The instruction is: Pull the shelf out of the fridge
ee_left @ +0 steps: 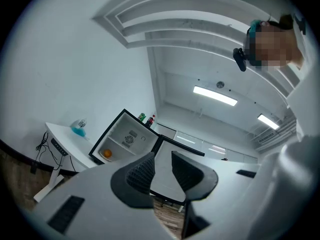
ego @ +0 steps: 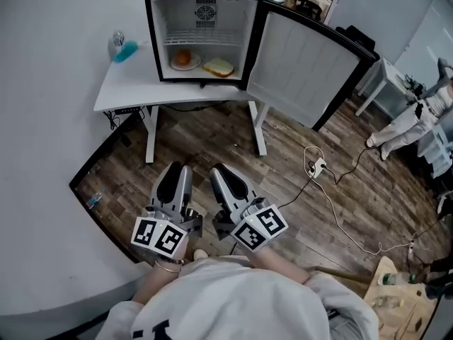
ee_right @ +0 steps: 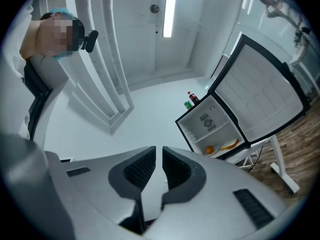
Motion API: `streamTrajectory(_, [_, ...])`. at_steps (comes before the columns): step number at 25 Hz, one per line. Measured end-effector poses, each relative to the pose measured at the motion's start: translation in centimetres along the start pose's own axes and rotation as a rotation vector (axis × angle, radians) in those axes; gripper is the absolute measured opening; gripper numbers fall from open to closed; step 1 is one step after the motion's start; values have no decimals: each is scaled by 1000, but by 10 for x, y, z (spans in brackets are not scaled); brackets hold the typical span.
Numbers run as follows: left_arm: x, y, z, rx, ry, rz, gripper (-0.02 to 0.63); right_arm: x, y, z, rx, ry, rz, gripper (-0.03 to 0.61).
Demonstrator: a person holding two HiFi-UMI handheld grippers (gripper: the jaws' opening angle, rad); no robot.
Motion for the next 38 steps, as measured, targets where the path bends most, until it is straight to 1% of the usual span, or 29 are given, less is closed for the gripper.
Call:
streamTrajectory(5, [-12,5,-4,-2,2,1,110,-2,-8,9,13,-44,25,61])
streamTrajectory(12, [-28,18,-11,-22,-4,19,110,-17,-16,30,13,-66,43,61])
streamTrajectory(16, [-39,23,-12,-23,11,27,110,-23,-16,40,9,-50,67,61])
streamTrajectory(22, [-43,21,-9,-39,31,48,110,-24,-15,41,7,-48,111,61])
streamTrajectory(27, [-52,10,-2,-53,46,58,110,-14,-22,45,3,-47,128,61])
streamTrajectory(32, [-65,-1,-5,-48,32,50,110,-5,-40,41,18,-42,121,61])
streamTrajectory(38, [-89,-30,-2,-56,10,36,110,17,-72,42,16,-58,107,61])
Point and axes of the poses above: the fingertips, and each gripper's own axes: y backward along the fingers, x to its right, z out of its underside, the point moved 6 cm from there along y, backward along the fingers, and after that the axes turned 7 degrees about z, right-handed, at the moved point
